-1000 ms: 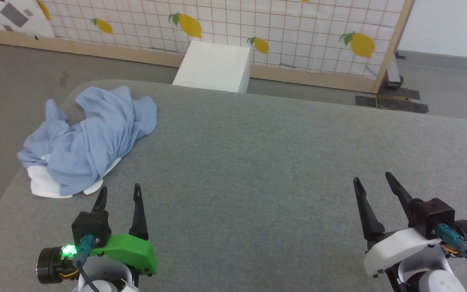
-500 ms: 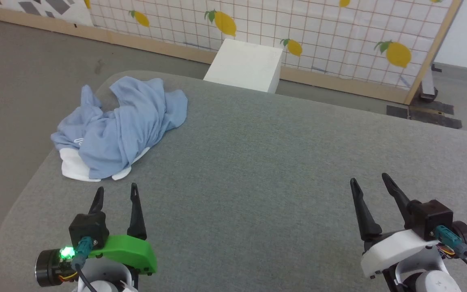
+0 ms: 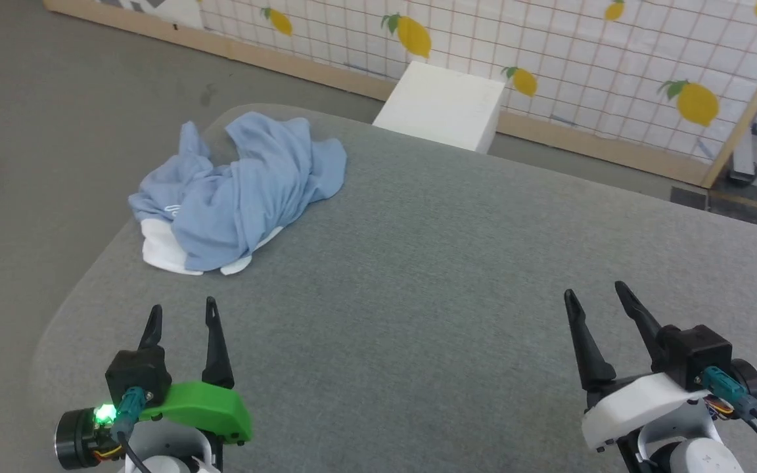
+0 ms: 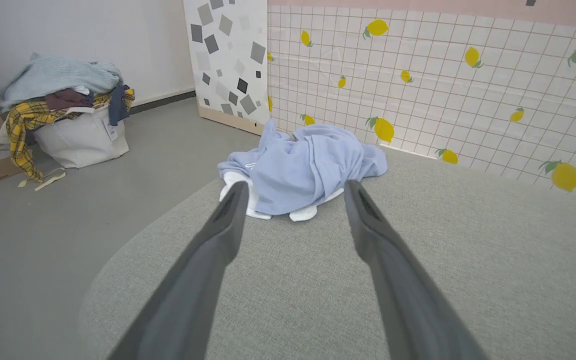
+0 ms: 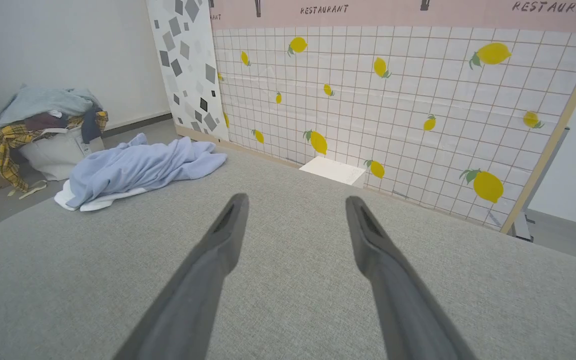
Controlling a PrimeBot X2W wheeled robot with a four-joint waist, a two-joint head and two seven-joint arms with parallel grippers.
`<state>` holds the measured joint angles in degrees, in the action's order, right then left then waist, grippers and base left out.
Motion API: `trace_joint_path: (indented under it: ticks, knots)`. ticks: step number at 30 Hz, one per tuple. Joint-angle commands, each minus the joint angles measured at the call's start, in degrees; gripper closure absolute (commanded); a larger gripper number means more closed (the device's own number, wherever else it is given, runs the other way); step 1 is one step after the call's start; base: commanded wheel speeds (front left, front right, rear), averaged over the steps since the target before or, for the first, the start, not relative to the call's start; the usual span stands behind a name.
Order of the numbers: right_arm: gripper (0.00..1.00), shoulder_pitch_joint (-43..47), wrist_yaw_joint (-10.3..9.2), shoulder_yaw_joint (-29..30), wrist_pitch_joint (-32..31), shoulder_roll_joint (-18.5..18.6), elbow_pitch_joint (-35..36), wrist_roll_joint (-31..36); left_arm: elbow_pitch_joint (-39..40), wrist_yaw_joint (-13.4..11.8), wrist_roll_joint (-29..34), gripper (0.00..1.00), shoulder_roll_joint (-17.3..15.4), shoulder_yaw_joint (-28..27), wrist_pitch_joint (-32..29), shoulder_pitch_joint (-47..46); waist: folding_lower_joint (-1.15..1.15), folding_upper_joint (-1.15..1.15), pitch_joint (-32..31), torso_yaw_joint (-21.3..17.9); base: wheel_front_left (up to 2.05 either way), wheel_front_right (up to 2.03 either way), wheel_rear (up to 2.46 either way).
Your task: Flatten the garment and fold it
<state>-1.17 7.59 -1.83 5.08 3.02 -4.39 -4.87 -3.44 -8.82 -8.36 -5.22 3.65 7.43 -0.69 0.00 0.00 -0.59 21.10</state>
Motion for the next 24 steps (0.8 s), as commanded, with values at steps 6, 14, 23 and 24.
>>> trace_joint_path:
  ticks: [6, 14, 23, 24]
  knots:
    - [0.00, -0.9, -0.06, -0.4, 1.0, -0.1, -0.5, -1.0, -0.7, -1.2, -1.2, 0.00, -0.6, 0.5, 1.3, 0.3, 0.00, 0.00, 0.0, 3.0, 0.00, 0.00, 0.00]
    - [0.00, -1.0, -0.07, -0.6, 1.6, -0.1, -0.9, -1.6, -1.2, -2.3, -2.4, 0.00, -1.1, 0.9, 2.2, 0.4, 0.00, 0.00, -0.1, 6.1, 0.00, 0.00, 0.00]
    - [0.00, -1.5, -0.07, -1.1, 2.1, -0.1, -1.3, -2.1, -1.4, -3.8, -3.7, 0.00, -1.6, 1.2, 3.3, 0.4, 0.00, 0.00, 0.2, 8.9, 0.00, 0.00, 0.00]
    - [0.00, -1.5, -0.07, -1.1, 2.1, -0.1, -1.3, -2.2, -1.4, -4.0, -3.8, 0.00, -1.7, 1.2, 3.3, 0.3, 0.00, 0.00, 0.3, 9.1, 0.00, 0.00, 0.00]
